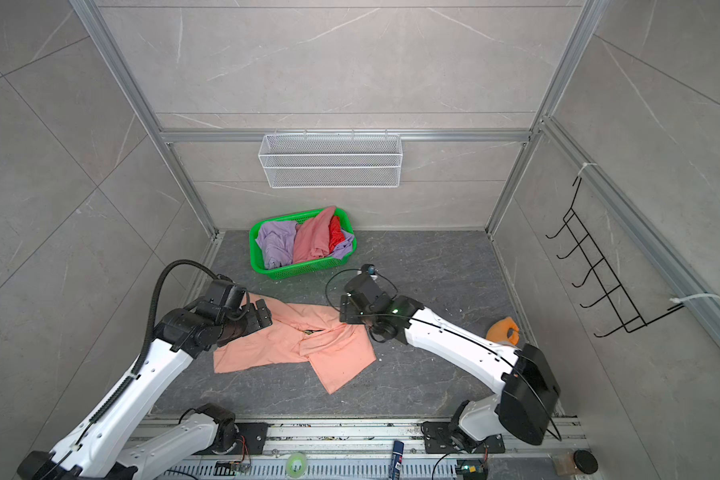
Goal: Fold and stack the t-shirts
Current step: 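Grasp the salmon t-shirt with both grippers at its two sides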
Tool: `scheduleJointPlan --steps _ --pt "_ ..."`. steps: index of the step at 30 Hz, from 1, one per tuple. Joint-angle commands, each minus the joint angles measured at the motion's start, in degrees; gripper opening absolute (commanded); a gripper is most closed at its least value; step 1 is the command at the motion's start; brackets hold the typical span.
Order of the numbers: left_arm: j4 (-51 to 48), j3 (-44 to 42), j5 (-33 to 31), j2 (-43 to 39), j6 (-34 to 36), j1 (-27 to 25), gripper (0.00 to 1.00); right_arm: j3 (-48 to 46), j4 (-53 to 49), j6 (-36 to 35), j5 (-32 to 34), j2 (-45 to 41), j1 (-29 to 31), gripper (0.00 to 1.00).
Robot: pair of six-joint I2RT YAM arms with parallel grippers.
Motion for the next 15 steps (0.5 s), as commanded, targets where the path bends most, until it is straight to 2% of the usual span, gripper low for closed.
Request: scheduleJointPlan --steps 1,6,11,15 --pt "2.0 -3.0 4.6 1.3 -4.4 3.4 0.96 4.1 1.2 0.8 0.0 6.7 4.4 0.79" --pt "7.8 -7.4 10.9 5.8 -3.6 11.9 0.88 9.1 -1.2 5.0 -0.7 14.6 8.8 0.79" --pt "11.2 -6.4 10.2 14.2 -0.6 14.0 0.86 9.6 -2.6 10.4 -1.2 16.7 11.0 0.79" --pt "14.9 -4.9 13.2 20.9 1.1 15.8 0.81 5.8 -3.2 17.0 -0.5 14.8 11.9 0.80"
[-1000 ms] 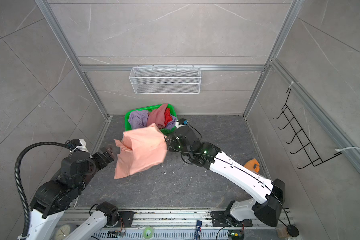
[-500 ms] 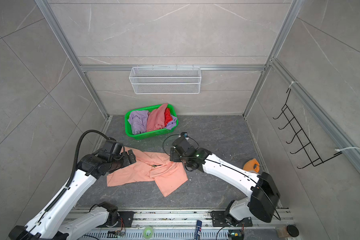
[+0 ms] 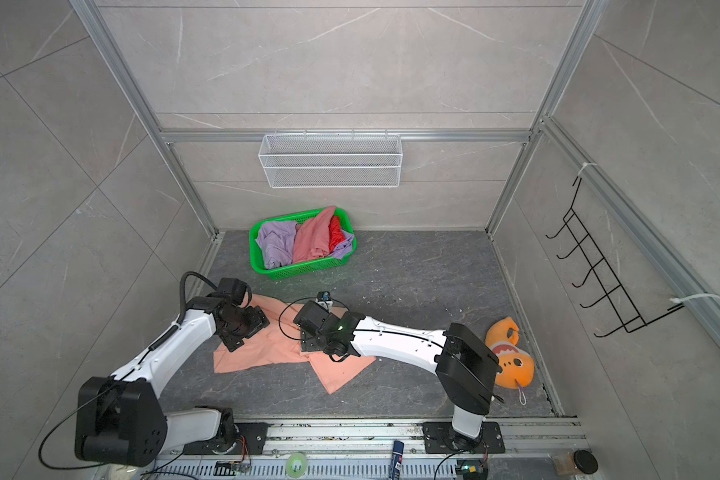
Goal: Fold and stack the t-shirts
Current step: 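Grasp the salmon t-shirt with both grippers at its two sides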
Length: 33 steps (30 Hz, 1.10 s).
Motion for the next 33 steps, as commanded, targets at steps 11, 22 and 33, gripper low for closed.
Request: scheduleJointPlan --steps 11,22,33 --pt "8.7 4.3 8.1 9.3 4.0 1.0 0.78 -11.4 10.6 20.7 -0.1 0.0 0.9 0.81" --pt "8.9 1.9 7.4 10.3 4.3 0.9 0.70 -9.0 14.7 23.1 3.0 5.4 0.3 0.75" --pt "9.9 1.9 6.1 15.5 3.8 -0.8 0.49 -7.9 17.3 21.4 2.3 8.1 -2.0 0.27"
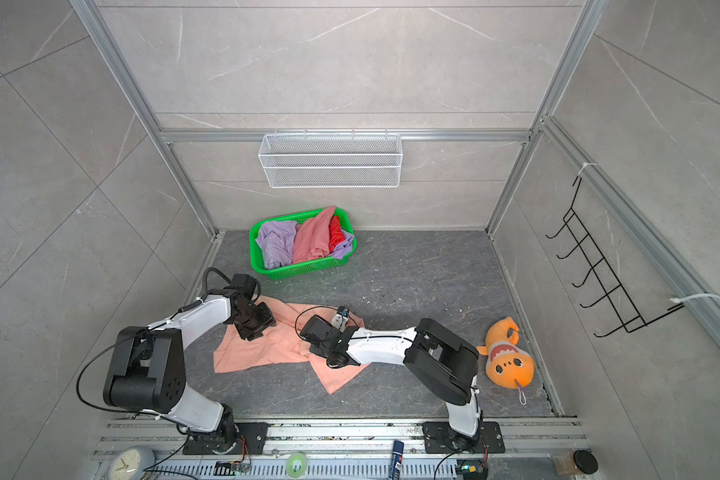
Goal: Fold and stack the t-shirts
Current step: 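Grasp the salmon t-shirt with both grippers at its two sides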
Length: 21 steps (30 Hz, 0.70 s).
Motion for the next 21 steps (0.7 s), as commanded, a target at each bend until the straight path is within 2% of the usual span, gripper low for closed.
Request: scheduleJointPlan --steps 1,4,8,11,15,21 --pt "0.5 0.6 -0.9 2.3 0.1 -1.1 0.48 2.1 0.4 -1.6 0.7 0.8 -0.6 0.23" --pt "0.7 1.0 -1.5 3.4 -0.8 -2.2 0.43 2.5 -0.6 -3.0 1.2 -0.2 -0.7 0.14" --pt "0.8 0.9 -2.1 3.2 -1.9 -3.7 0.28 2.1 -1.8 -4.4 1.7 -1.8 -1.2 0.07" --pt "0.9 0.7 -2.3 2.3 -2.9 -4.3 0.19 1.4 -2.1 -5.0 1.9 -3.0 -1.8 0.05" --pt "0.3 0.7 -2.0 -0.7 -3.8 -4.5 0.00 0.1 -2.8 -6.8 2.4 -5.9 -3.1 0.04" --pt "-3.9 2.6 -1.6 -8.7 -4.0 -4.5 0.00 -1.2 -5.2 -10.9 4.2 -12.4 -5.7 0.01"
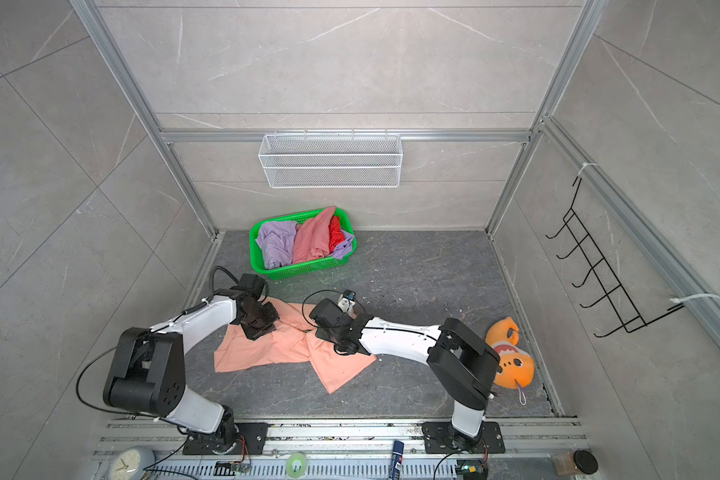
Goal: Fold and stack the t-shirts
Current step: 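Lift the salmon t-shirt with both grippers and spread it apart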
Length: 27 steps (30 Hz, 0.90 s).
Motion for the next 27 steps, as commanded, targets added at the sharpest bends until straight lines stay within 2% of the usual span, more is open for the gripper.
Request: scheduleJointPlan --steps 1,6,10,16,19,23,27 --pt "-4.7 3.1 0.5 -7.4 -0.6 -0.3 0.00 -1.5 -3.6 -4.1 2.9 -5.9 -1.8 0.00" --pt "-13.8 11.5 -2.3 -19.6 2.5 -0.1 0.00 -1.9 -11.0 -9.5 8.0 -18.7 -5.6 0.00" --pt "-21.5 23.9 -8.7 -27.9 6.7 0.3 0.00 -0.8 -18.5 -14.7 11.9 -31.5 -11.3 0.00" --pt "-27.8 41.8 -15.9 -32.9 11.3 0.3 0.00 4.9 -28.0 -17.9 17.7 -44.0 -17.3 0.00" --pt "-26.1 45.5 -14.7 -33.4 11.4 0.3 0.00 8.8 -30.0 -19.7 20.8 -45.7 -18.4 0.00" --pt "-18.8 43.8 -10.3 -31.5 10.6 0.3 0.00 12.9 -27.2 -23.9 20.7 -41.8 -21.3 0.00" --pt "-11.5 42.5 -5.9 -26.1 10.0 0.3 0.00 15.8 -21.0 -25.0 14.4 -35.0 -26.7 0.00"
